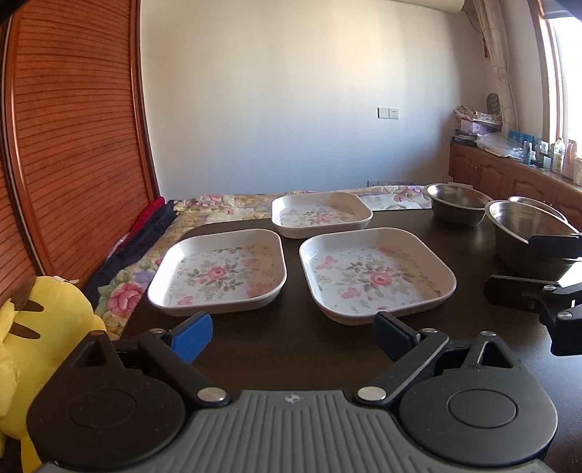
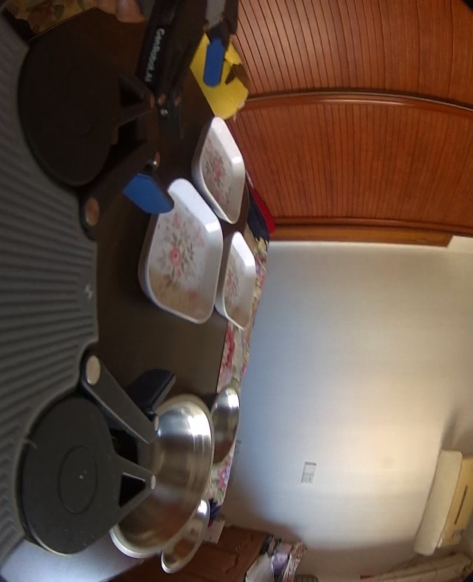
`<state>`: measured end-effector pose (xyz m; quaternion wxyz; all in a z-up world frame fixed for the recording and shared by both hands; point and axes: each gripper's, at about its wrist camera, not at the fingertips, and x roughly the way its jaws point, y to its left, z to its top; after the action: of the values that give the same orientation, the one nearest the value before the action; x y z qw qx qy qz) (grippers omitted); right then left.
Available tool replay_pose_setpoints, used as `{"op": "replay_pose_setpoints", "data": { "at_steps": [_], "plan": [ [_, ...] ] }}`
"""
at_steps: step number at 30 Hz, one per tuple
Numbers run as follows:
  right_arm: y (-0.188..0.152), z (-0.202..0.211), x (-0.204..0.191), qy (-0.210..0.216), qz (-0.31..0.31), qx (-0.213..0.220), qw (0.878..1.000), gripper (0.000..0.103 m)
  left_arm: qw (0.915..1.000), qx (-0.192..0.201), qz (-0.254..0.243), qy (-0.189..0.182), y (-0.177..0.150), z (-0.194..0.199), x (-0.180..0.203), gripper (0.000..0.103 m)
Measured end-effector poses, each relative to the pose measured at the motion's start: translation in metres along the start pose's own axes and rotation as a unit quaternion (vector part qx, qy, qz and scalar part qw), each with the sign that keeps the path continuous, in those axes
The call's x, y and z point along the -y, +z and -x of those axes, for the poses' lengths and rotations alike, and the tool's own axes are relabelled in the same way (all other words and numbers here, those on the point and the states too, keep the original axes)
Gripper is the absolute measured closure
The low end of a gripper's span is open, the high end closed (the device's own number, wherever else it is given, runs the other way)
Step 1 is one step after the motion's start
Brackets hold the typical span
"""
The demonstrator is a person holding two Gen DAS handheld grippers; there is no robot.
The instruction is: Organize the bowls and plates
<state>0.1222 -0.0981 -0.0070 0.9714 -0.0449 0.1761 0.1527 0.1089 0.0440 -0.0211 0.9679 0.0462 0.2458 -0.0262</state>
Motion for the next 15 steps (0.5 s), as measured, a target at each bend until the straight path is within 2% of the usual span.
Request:
{"op": "replay_pose_setpoints", "data": {
  "at_steps": [10,15],
  "plan": [
    [0.012,-0.033,-0.007,0.035,0.016,-0.022,0.999,0.015,0.9995,-0.006,0.010,-0.030,0.012,-0.026,-0.009,0.022],
    [0.016,-0.051,-0.004,0.034,0.013,-0.036,0.999,0.024,0.9991,-0.009,0.006,-0.040,0.017,-0.037,-0.007,0.029]
  ]
}}
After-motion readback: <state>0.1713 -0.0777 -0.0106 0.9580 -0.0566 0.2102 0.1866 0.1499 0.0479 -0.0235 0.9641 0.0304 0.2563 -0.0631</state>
